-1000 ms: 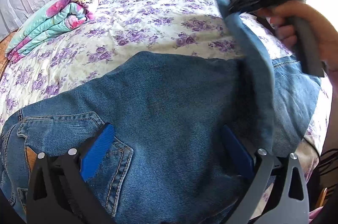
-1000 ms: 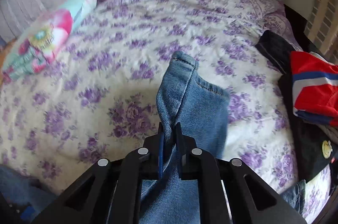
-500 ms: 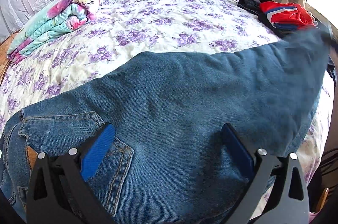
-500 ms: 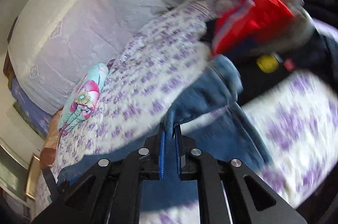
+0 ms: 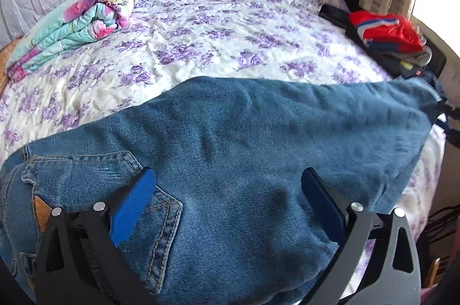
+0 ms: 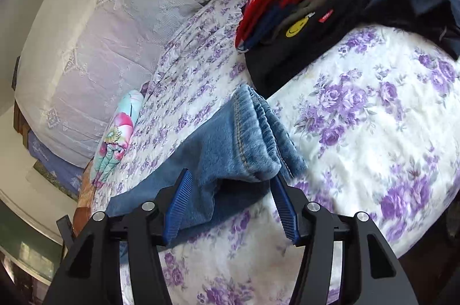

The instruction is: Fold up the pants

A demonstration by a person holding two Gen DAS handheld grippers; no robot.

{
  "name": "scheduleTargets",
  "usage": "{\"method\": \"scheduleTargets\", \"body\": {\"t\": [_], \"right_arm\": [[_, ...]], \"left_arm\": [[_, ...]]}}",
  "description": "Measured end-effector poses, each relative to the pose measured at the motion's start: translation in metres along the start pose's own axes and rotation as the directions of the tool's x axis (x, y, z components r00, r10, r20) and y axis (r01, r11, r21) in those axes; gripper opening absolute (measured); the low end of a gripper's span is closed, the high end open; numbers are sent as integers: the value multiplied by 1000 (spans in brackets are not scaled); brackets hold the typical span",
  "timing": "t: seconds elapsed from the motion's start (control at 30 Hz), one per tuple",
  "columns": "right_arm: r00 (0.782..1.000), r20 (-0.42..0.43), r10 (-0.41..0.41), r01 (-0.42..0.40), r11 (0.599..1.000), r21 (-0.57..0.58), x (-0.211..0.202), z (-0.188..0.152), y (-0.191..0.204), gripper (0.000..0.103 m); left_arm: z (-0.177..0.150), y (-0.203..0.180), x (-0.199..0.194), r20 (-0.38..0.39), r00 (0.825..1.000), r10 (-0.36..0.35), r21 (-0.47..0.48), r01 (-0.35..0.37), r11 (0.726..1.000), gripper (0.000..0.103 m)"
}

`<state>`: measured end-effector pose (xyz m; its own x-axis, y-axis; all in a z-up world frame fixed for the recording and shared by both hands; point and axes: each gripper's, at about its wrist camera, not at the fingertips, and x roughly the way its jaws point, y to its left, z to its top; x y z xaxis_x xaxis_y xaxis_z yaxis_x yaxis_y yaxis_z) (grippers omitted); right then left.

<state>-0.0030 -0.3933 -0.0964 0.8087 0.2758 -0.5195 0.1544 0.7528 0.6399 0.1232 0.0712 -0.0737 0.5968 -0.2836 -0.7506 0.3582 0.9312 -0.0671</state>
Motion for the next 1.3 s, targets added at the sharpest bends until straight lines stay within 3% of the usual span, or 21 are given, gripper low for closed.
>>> {"method": "scheduleTargets", "body": {"t": [0.07,0.13,0.2,0.27,0.33,0.43,0.5,0.53,0.57,0.7,0.8,0.9,0.93,1.03,1.1,1.2,1.3], "right_arm": [[999,-49,16,-14,999,47,11,10,-8,58],[998,-55,18,-15,998,54,17,21,-7,39],[1000,2,-14,15,997,-71,14,37,17,24],[997,70,21,-8,983,-186,0,47,40,21],[983,122,135,-103,966,-236,-12,56,53,21],[977,132,170,-143,972,-189,-10,63,34,21],[996,65,65,-60,995,-86,12,59,2,21],[999,13,-44,45,998,-51,27,52,-15,24],[994,-18,-106,105,993,-49,34,46,-24,36],[987,27,-159,161,983,-93,3,29,-10,52],[996,67,-66,80,973,-218,-26,4,38,57],[991,-40,128,-134,939,-316,-28,-32,88,57],[972,-118,203,-230,921,-313,-17,-47,103,57],[904,-289,315,-389,886,-253,19,-83,125,49],[879,-354,319,-407,890,-207,44,-97,130,44],[859,-387,335,-404,908,-112,69,-108,125,43],[856,-372,359,-411,909,-68,75,-107,127,43]], "left_arm": [[0,3,-1,7,1000,-18,-16,18,1000,99],[0,2,-1,8,1000,-16,-13,16,1000,99],[0,2,-1,13,1000,-15,-12,15,1000,99],[-1,4,-4,22,999,-28,-23,29,999,99],[-1,8,-6,34,998,-56,-46,58,997,99],[-2,16,-11,48,995,-93,-75,96,993,99],[-3,18,-15,44,994,-96,-76,99,992,99],[-5,19,-19,43,994,-105,-64,107,992,99],[-6,21,-22,45,993,-107,-55,109,992,99],[-14,30,-35,49,998,-48,0,48,999,99],[-22,30,-40,68,997,-39,51,36,998,99],[-27,23,-37,82,996,-22,94,15,995,99],[-27,20,-38,86,996,-30,108,21,994,99],[-30,19,-42,102,992,-70,123,57,991,99],[-32,23,-46,114,988,-105,111,92,990,99],[-32,28,-48,126,982,-138,83,128,988,99],[-32,31,-49,135,978,-158,70,150,986,99]]}}
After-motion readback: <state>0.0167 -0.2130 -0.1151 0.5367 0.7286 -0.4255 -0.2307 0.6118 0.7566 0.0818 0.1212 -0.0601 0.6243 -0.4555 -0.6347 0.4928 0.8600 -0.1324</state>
